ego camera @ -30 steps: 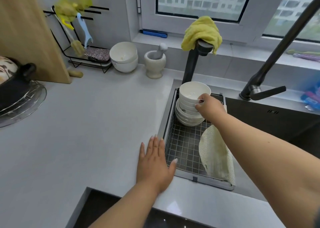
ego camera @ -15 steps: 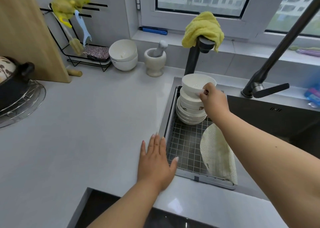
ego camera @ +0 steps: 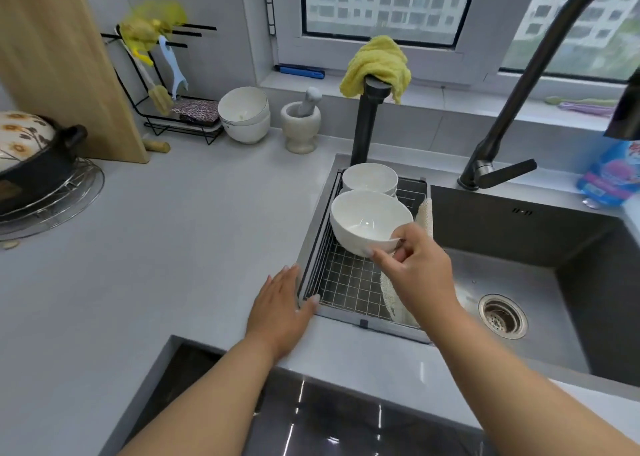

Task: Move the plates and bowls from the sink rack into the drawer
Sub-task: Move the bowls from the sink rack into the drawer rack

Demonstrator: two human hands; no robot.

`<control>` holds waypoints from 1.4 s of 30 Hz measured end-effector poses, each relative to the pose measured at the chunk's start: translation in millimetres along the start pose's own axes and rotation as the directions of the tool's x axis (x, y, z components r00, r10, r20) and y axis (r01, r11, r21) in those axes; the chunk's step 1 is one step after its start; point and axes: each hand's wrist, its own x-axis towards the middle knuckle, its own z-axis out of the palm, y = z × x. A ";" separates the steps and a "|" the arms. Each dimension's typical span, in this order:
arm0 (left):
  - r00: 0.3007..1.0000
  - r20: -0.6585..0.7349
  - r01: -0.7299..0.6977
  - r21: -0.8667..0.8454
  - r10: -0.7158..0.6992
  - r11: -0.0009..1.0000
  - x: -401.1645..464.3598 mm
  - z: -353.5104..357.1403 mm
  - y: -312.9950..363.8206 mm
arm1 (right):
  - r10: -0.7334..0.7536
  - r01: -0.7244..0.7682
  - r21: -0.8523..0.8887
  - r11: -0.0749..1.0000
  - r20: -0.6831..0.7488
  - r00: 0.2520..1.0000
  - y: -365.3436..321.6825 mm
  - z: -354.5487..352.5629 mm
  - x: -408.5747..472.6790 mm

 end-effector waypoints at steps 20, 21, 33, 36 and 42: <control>0.802 0.150 0.178 -0.984 -0.579 -0.008 -247.4 -24.3 75.9 | -0.454 0.390 0.235 0.891 0.523 0.722 -12.9 -24.2 -187.6; 0.765 0.140 0.165 -0.986 -0.628 -0.019 -261.7 -23.4 75.1 | -0.458 0.362 0.281 0.889 0.553 0.696 -17.0 -23.3 -196.6; 0.457 0.023 -0.026 -0.999 -0.889 -0.039 -416.0 -15.7 48.4 | -0.140 -0.609 0.200 0.768 0.980 0.145 -78.1 15.7 -304.4; 0.397 0.012 -0.068 -0.997 -0.918 -0.043 -458.3 -5.3 35.0 | -0.164 -0.626 0.156 0.764 0.985 0.045 -90.1 29.6 -337.4; 0.259 0.038 -0.074 -0.996 -0.965 -0.059 -562.4 21.5 5.8 | -0.178 -0.529 0.148 0.836 0.984 -0.005 -114.7 51.7 -432.5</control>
